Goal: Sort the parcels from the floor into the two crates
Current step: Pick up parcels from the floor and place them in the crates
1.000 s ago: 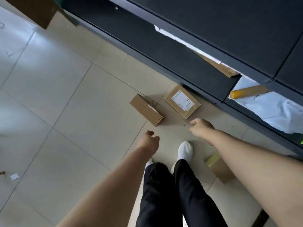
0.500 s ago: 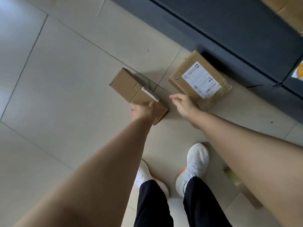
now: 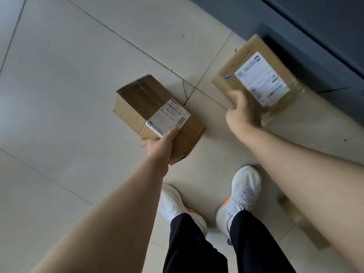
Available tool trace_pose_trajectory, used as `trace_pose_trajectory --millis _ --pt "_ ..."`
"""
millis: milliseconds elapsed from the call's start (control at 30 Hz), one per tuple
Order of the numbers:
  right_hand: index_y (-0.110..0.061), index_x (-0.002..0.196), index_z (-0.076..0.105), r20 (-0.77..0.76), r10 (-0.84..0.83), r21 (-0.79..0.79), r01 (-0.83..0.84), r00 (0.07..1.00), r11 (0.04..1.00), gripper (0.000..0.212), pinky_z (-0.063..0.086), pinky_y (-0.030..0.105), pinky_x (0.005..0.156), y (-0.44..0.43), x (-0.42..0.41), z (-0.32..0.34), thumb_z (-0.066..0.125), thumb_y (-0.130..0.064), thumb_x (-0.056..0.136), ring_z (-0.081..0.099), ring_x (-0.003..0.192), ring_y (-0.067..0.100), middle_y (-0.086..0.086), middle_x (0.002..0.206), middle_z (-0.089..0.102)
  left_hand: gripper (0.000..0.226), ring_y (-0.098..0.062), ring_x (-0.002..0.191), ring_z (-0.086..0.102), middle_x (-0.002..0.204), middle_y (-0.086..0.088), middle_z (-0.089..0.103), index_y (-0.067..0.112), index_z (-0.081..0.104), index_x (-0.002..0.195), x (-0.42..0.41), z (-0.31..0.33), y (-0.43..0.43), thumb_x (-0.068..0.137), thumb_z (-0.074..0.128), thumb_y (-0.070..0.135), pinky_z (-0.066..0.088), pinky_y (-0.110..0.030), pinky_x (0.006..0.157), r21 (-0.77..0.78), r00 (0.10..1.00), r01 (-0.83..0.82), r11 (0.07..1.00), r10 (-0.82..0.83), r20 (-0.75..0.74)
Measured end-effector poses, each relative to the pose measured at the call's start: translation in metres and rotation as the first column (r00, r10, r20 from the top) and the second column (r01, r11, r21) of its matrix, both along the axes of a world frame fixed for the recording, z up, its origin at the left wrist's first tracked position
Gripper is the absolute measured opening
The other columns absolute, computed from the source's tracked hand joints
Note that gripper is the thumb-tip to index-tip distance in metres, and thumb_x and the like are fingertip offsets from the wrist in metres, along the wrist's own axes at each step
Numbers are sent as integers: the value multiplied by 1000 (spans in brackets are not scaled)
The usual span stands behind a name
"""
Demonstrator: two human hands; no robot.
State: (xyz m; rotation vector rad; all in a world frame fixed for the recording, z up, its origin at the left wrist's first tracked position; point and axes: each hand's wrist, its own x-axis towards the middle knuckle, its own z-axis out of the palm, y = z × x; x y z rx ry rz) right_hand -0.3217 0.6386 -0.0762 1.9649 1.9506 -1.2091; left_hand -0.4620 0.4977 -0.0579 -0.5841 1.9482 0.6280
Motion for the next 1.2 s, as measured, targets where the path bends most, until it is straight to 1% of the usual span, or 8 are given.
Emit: trace_pose_trajectory --millis 267,433,633,733,833,933,1100,1200 --pt "-16 127 56 131 29 418 -81 991 905 55 36 42 94 43 27 21 47 7 78 43 126 34 14 133 48 68 -15 98 62 116 1 60 19 35 134 25 20 14 80 76 16 54 -51 93 222 991 -104 970 82 105" --pt "-12 152 22 356 57 108 -102 933 989 67 22 42 115 62 48 7 50 -9 90 18 146 28 8 160 17 83 -20 106 64 120 -1 62 20 37 132 39 24 38 61 79 26 55 -54 91 295 987 -117 948 78 141" --pt "-31 153 19 386 311 -204 -248 868 947 65 31 40 111 41 59 20 46 -19 95 19 144 30 -3 162 7 72 -20 107 63 121 -1 61 19 37 133 39 22 41 75 80 20 54 -49 93 324 993 -96 941 68 99" --pt "-30 141 45 308 160 -102 -134 938 986 53 35 37 106 23 55 26 50 -15 91 37 133 29 4 147 36 73 -25 107 64 121 -2 64 22 41 132 27 25 28 70 79 24 56 -49 88 291 993 -115 950 105 50" --pt "-26 142 44 330 71 26 -84 941 996 52 31 40 108 22 57 27 51 -17 91 32 138 28 7 148 38 79 -28 108 64 121 -4 65 25 45 133 19 36 14 60 73 27 57 -48 84 281 996 -79 957 66 56" --pt "-21 146 41 248 78 -206 -26 966 978 48 35 37 106 24 58 27 43 -32 100 40 136 31 10 151 41 83 -34 108 64 130 -14 64 20 51 136 14 46 4 56 71 24 57 -39 65 350 977 -36 936 -41 208" --pt "-15 138 54 95 -406 -464 402 909 790 75 33 42 113 20 57 30 27 -68 92 45 133 31 11 145 50 81 -47 127 52 137 -24 57 11 51 139 22 43 6 59 65 11 41 -60 107 522 870 -5 853 -254 423" --pt "-28 133 59 21 -521 -593 430 854 681 96 31 47 114 16 63 26 28 -91 68 48 132 24 4 141 56 72 -38 115 59 122 -15 67 14 57 132 33 32 16 61 59 12 50 -52 98 519 848 57 853 -316 426"
